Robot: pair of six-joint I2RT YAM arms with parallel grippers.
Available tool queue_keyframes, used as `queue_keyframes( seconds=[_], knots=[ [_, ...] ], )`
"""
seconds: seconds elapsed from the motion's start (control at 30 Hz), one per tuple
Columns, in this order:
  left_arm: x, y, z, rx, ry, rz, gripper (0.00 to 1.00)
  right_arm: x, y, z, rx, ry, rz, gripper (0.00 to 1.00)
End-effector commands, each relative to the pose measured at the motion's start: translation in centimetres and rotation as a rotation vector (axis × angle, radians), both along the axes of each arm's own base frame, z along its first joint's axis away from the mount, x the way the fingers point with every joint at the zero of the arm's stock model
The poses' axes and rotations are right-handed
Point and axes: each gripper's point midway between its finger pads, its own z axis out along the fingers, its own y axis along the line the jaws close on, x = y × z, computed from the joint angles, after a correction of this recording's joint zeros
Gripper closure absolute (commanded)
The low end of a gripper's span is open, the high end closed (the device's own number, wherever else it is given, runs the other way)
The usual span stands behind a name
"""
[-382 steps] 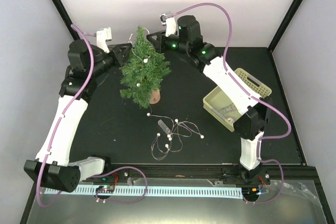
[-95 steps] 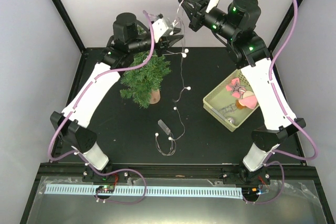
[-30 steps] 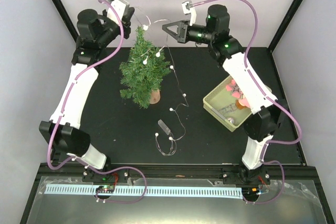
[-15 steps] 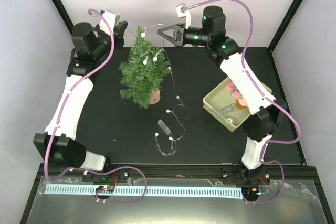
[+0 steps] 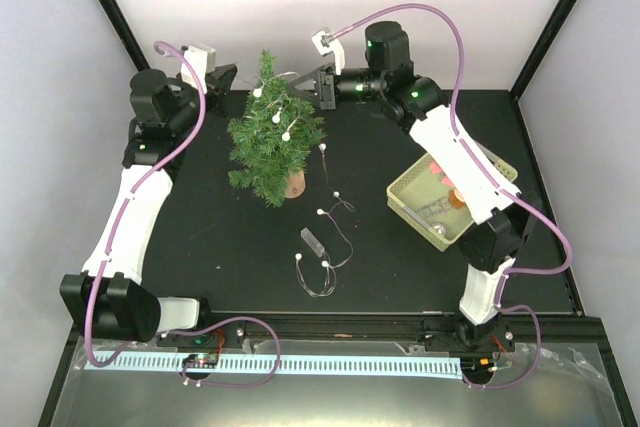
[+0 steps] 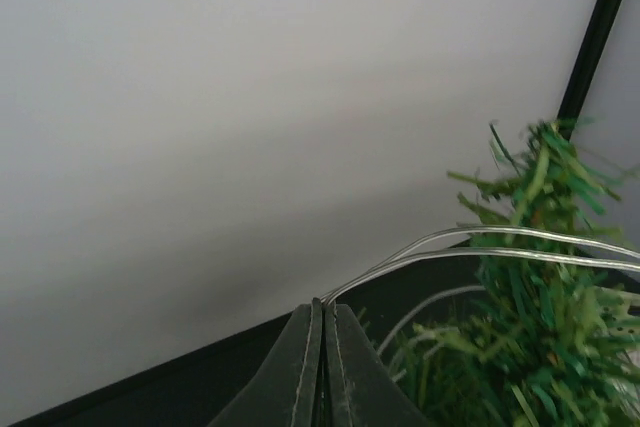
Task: Decorate the small christmas tree
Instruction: Wrap the decoration item around the Christmas tree.
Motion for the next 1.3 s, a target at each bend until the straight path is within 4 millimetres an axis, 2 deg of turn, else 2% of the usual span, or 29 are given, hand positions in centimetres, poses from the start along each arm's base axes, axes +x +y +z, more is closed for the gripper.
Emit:
queue_keyframes(
  seconds=[0.0, 0.2, 0.53, 0.9, 1.1, 1.27],
  knots=[
    [-2.0, 0.1, 1.5, -0.039, -0.057, -0.034, 0.98, -2.0, 0.5, -0.1, -0.027, -0.022, 0.053, 0.99],
    [-2.8, 0.5, -0.3, -0.039, -0.027, -0.026, 0.99, -3.4, 0.8, -2.2, -0.096, 0.002, 0.077, 0.99],
    [-5.2, 0.7, -2.0, -0.077, -0.044, -0.027, 0.98, -6.1, 1.1, -4.4, -0.155, 0.003, 0.117, 0.99],
    [-6.9, 0.7, -4.8, -0.063, -0.019, -0.038, 0.98, -6.8, 0.2, -8.3, -0.234, 0.035, 0.095, 0.99],
    [-8.0, 0.4, -6.7, -0.050, 0.011, -0.057, 0.98, -6.1, -0.8, -9.3, -0.287, 0.029, 0.014, 0.99],
    [-8.7, 0.3, -7.6, -0.034, 0.025, -0.067, 0.96, -5.9, -1.5, -8.7, -0.299, 0.008, -0.029, 0.99]
  ],
)
